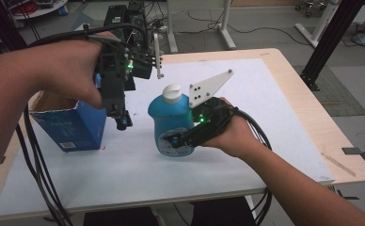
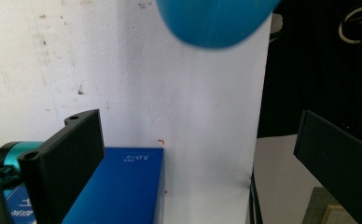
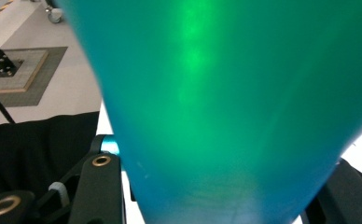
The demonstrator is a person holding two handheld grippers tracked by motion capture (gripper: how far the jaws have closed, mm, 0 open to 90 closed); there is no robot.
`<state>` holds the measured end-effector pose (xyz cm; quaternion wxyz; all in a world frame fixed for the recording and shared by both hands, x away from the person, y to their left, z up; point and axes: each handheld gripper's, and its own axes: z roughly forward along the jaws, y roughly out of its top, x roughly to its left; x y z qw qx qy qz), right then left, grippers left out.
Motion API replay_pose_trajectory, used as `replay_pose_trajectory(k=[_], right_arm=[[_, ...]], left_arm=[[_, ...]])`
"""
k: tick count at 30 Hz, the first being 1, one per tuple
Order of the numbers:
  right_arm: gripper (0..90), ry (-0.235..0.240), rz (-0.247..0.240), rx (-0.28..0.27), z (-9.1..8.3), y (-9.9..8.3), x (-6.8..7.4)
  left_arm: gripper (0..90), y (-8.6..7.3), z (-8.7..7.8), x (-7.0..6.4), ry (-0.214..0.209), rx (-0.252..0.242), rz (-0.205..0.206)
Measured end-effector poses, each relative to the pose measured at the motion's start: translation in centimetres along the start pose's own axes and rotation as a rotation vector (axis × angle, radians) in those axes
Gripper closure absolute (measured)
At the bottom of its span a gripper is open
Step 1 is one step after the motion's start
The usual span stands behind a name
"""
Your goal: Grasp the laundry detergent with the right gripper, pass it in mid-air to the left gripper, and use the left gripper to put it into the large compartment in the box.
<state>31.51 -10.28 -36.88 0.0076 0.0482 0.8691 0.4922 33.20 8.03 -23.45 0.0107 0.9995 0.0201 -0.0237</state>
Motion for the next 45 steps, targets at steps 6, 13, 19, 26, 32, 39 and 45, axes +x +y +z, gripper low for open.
replay_pose_trajectory(k=[6,13,19,26,32,39,45], right_arm=[[46.1,0.027,-0.016,0.000,0.9,0.6,0.1],[46.2,0.047,-0.023,-0.006,1.8,1.4,0.2],[46.2,0.058,-0.035,-0.012,2.2,1.8,0.3],[46.2,0.068,-0.034,-0.017,2.6,2.3,0.5],[46.2,0.080,-0.037,-0.016,3.1,2.7,0.6],[46.2,0.082,-0.037,-0.014,3.3,2.8,0.5],[46.2,0.085,-0.035,-0.012,3.4,2.8,0.3]], left_arm=[[1.7,1.0,0.3,-0.3,-0.002,-0.008,0.013],[1.7,1.8,0.5,-0.5,0.010,-0.004,0.025],[1.7,2.1,0.7,-0.5,0.014,-0.005,0.022],[1.7,2.4,0.9,-0.6,0.017,-0.019,0.022],[1.7,2.6,1.1,-0.7,0.019,-0.021,0.030],[1.7,2.5,1.2,-0.8,0.026,-0.027,0.029],[1.7,2.7,1.3,-0.9,0.027,-0.031,0.030]])
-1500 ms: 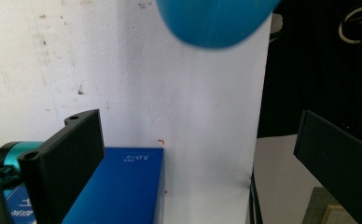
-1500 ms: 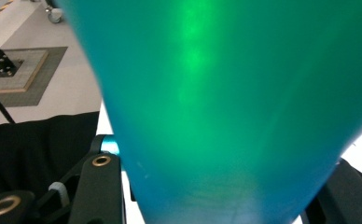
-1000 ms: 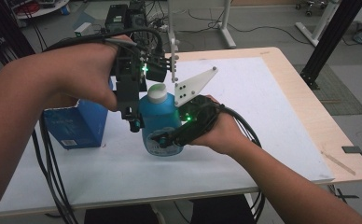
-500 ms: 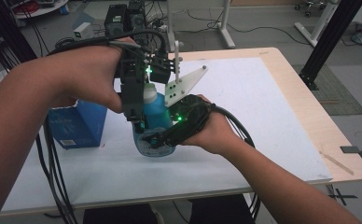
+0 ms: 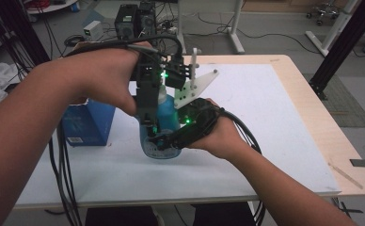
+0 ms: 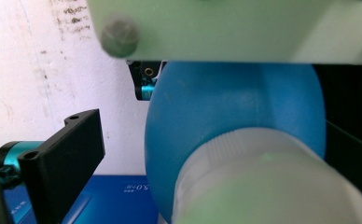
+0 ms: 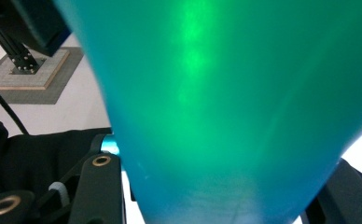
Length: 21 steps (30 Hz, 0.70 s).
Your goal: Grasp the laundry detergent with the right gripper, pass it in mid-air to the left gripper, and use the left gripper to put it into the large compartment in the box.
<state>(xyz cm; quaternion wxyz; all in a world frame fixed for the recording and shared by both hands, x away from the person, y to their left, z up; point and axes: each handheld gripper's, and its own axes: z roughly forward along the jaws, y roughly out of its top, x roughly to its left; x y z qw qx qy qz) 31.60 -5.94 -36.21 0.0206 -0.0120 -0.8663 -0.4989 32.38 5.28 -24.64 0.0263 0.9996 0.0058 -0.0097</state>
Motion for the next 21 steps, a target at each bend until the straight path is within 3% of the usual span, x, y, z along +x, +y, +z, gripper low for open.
replay_pose_trajectory(k=[10,21], right_arm=[[46.2,0.000,0.011,0.002,-0.04,-0.01,-0.10],[46.3,-0.003,0.003,-0.011,-0.03,-0.03,-0.19]], left_arm=[[2.4,0.07,0.05,-0.09,0.014,-0.001,0.005],[9.6,-0.09,-0.09,-0.10,0.017,-0.002,-0.004]])
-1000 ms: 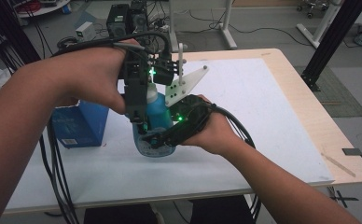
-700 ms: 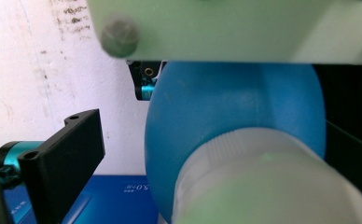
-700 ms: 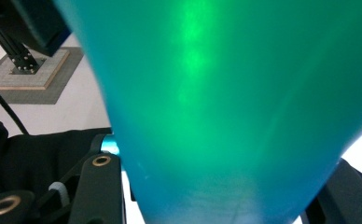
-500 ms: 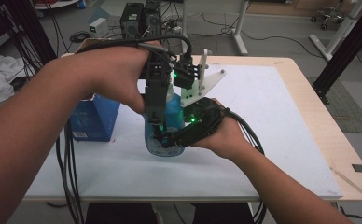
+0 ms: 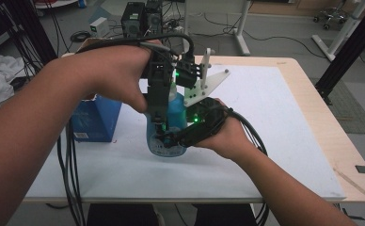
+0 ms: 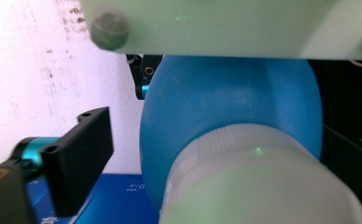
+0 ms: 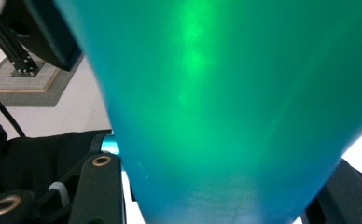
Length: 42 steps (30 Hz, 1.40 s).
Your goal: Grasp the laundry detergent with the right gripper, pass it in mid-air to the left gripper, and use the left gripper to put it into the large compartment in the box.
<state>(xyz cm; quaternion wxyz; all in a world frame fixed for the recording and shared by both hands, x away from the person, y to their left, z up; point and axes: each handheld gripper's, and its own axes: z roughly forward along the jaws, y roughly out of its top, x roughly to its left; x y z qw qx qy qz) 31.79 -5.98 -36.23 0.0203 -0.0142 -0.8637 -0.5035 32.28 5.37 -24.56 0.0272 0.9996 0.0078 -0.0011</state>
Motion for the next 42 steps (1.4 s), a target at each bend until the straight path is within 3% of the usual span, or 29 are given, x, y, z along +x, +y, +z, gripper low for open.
replay_pose_trajectory(k=[20,35,42], right_arm=[[46.3,0.000,0.004,-0.013,-0.20,0.07,0.05],[46.3,-0.001,0.004,-0.014,-0.21,0.08,0.08],[46.4,-0.002,0.003,-0.016,-0.19,0.08,0.12]], left_arm=[[19.6,0.59,-0.13,-0.12,-0.005,0.018,0.024],[24.2,0.67,-0.16,-0.22,-0.009,0.018,0.017],[33.2,0.77,-0.16,-0.28,-0.021,0.023,0.026]])
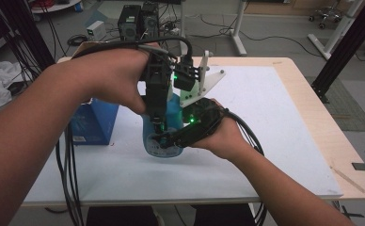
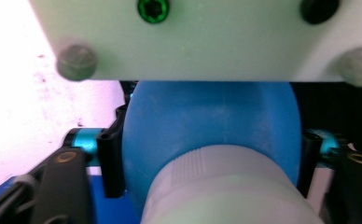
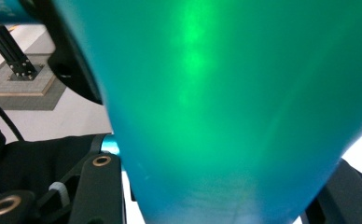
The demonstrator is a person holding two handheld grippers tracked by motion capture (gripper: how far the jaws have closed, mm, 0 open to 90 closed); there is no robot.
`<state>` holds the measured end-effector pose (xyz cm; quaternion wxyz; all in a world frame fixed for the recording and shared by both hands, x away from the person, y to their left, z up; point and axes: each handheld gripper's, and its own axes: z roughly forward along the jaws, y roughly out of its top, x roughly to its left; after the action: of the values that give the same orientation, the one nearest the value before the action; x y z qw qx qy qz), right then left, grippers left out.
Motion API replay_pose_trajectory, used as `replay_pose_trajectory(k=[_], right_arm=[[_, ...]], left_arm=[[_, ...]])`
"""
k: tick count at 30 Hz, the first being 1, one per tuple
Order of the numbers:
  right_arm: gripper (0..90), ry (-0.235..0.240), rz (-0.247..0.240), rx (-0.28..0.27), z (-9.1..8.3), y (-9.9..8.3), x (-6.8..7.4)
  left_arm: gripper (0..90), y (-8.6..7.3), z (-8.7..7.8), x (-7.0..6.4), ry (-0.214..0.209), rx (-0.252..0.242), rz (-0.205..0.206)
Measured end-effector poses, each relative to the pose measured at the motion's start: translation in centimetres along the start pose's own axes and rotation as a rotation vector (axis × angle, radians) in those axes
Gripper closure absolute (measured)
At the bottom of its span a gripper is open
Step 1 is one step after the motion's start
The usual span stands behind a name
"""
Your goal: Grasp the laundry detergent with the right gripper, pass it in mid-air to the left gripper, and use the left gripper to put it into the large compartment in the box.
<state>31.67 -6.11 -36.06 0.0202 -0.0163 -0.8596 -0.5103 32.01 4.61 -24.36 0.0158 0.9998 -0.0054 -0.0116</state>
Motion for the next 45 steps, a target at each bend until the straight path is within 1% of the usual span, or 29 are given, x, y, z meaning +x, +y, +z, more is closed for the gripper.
replay_pose_trajectory(k=[1,2,3,6,8,13,14,17,18,20,22,23,24,25,27,28,30,32,33,34,35,36,37,38,40,41,43,44,45], right_arm=[[46.3,0.000,0.000,-0.001,0.0,0.0,0.0],[46.3,0.002,0.003,0.001,0.0,0.0,0.0],[46.3,0.002,0.000,0.001,0.0,0.0,0.1],[46.4,0.003,-0.001,-0.002,0.1,0.0,0.1],[46.4,0.002,0.000,-0.006,0.1,0.0,0.1],[46.3,0.014,-0.003,-0.009,0.2,0.0,0.2],[46.3,0.015,-0.004,-0.012,0.1,0.0,0.2],[46.2,0.009,-0.010,-0.018,-0.1,0.1,0.2],[46.0,0.010,-0.010,-0.017,-0.1,0.1,0.2],[45.5,0.012,-0.008,-0.017,-0.2,0.1,0.2],[44.7,0.024,0.003,-0.021,-0.4,0.2,0.2],[44.2,0.024,0.001,-0.024,-0.5,0.2,0.2],[43.6,0.022,0.001,-0.030,-0.6,0.1,0.3],[41.5,0.020,0.003,-0.034,-0.8,0.1,0.3],[33.5,-0.010,0.012,-0.043,-1.3,-0.1,0.4],[32.0,-0.019,0.014,-0.040,-1.6,-0.2,0.3],[27.3,-0.017,0.022,-0.036,-2.2,-0.5,0.3],[23.1,-0.021,0.017,-0.019,-3.1,-0.6,0.4],[23.1,-0.021,0.017,-0.019,-3.1,-0.6,0.4],[22.5,-0.028,0.016,-0.003,-4.2,-0.8,0.5],[22.5,-0.028,0.016,-0.003,-4.2,-0.8,0.5],[21.9,-0.033,0.016,0.003,-4.4,-0.8,0.6],[15.9,-0.056,0.015,0.027,-5.0,-0.9,0.6],[13.4,-0.073,0.017,0.036,-5.3,-1.0,0.6],[13.4,-0.079,0.024,0.044,-5.7,-1.1,0.5],[13.3,-0.086,0.025,0.050,-6.0,-1.1,0.4],[13.2,-0.101,0.027,0.060,-7.1,-0.9,0.4],[13.2,-0.101,0.027,0.060,-7.1,-0.9,0.4],[11.1,-0.111,0.029,0.071,-7.7,-0.7,0.3]], left_arm=[[33.4,0.0,0.0,0.0,-0.003,0.001,-0.005],[37.3,0.0,0.0,0.0,-0.008,0.004,-0.006],[37.8,-0.1,0.0,0.0,-0.008,0.002,-0.010],[38.1,-0.1,0.0,0.0,-0.004,0.007,-0.003],[38.4,0.0,-0.1,-0.1,0.002,0.005,-0.008],[38.7,0.2,-0.1,-0.3,-0.002,0.031,-0.032],[38.8,0.2,-0.2,-0.3,0.005,0.030,-0.024],[38.9,0.3,-0.4,-0.4,0.009,0.025,-0.030],[38.9,0.3,-0.4,-0.5,0.012,0.023,-0.022],[39.0,0.4,-0.5,-0.5,0.008,0.022,-0.024],[39.0,0.3,-0.7,-0.5,-0.001,0.008,-0.028],[39.0,0.3,-0.9,-0.4,-0.001,0.003,-0.021],[39.0,0.3,-0.9,-0.4,-0.002,0.000,-0.027],[39.0,0.4,-1.1,-0.4,0.000,-0.002,-0.025],[38.9,0.4,-1.3,-0.5,0.004,-0.004,-0.027],[38.9,0.4,-1.4,-0.5,0.004,-0.005,-0.032],[38.9,0.3,-1.6,-0.4,0.007,0.001,-0.034],[38.9,0.1,-1.8,-0.4,0.008,0.002,-0.046],[38.9,0.1,-1.8,-0.4,0.008,0.002,-0.046],[38.9,-0.1,-1.9,-0.3,0.008,0.008,-0.054],[38.9,-0.2,-1.9,-0.2,0.008,0.008,-0.054],[38.9,-0.4,-2.1,-0.1,0.007,0.014,-0.066],[38.8,-0.5,-2.2,0.0,0.009,0.020,-0.069],[38.8,-0.6,-2.3,0.0,0.009,0.022,-0.076],[38.8,-0.7,-2.4,0.1,0.009,0.022,-0.078],[38.8,-0.8,-2.5,0.1,0.009,0.024,-0.089],[38.8,-1.0,-2.8,0.2,0.010,0.027,-0.094],[38.8,-1.1,-3.0,0.3,0.012,0.027,-0.099],[38.8,-1.4,-3.3,0.3,0.013,0.027,-0.116]])
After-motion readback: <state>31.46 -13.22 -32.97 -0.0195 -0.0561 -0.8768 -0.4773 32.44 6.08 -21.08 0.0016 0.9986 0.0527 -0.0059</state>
